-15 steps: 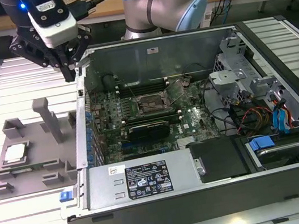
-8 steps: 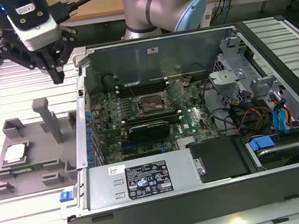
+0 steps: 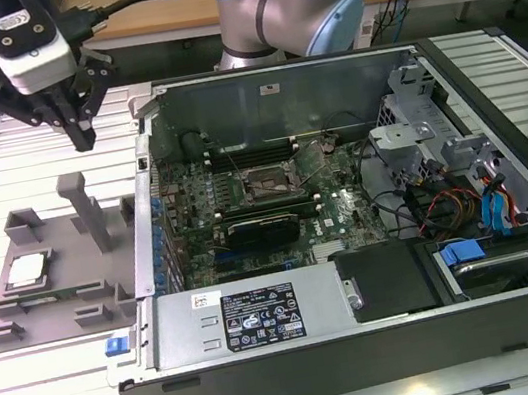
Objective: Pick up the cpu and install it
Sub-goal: 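Reach for the cpu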
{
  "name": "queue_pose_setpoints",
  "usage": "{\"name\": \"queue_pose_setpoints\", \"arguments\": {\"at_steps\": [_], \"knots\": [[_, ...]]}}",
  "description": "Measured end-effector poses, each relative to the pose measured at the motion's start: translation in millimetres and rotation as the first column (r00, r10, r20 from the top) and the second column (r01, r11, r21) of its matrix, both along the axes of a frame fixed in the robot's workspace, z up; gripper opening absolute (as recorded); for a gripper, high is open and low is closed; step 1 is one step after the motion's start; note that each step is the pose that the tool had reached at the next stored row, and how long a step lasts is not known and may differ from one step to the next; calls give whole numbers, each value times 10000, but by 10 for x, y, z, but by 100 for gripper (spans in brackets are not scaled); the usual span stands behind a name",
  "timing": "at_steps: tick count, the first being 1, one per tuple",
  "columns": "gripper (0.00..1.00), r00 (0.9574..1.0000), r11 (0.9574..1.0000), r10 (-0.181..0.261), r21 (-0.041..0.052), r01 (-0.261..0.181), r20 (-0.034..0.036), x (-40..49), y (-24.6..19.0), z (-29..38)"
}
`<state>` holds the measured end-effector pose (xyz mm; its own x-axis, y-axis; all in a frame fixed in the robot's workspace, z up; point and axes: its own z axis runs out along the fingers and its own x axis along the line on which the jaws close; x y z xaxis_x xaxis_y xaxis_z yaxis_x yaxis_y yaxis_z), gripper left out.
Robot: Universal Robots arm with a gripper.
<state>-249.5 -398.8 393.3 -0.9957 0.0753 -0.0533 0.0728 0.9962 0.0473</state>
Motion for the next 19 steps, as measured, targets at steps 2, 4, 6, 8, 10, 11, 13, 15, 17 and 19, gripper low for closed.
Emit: {"name": "queue_pose_setpoints", "arguments": {"at_steps": [2,4,6,8,10,11,13,15,17,19], "knots": [[11,10000,10000,-1,0,1,17,-56,0,-1],[11,10000,10000,0,-1,0,27,-100,0,-1],[11,10000,10000,1,-1,-1,40,-167,0,-3],[11,10000,10000,-1,0,1,48,-251,0,-10],[11,10000,10000,0,-1,0,51,-307,0,-13],[11,10000,10000,0,0,0,54,-345,0,-17],[11,10000,10000,0,0,0,62,-396,0,-27],[11,10000,10000,0,-1,0,65,-443,0,-39],[11,10000,10000,-1,0,1,69,-493,2,-59],[11,10000,10000,0,-2,0,67,-560,6,-97]]}}
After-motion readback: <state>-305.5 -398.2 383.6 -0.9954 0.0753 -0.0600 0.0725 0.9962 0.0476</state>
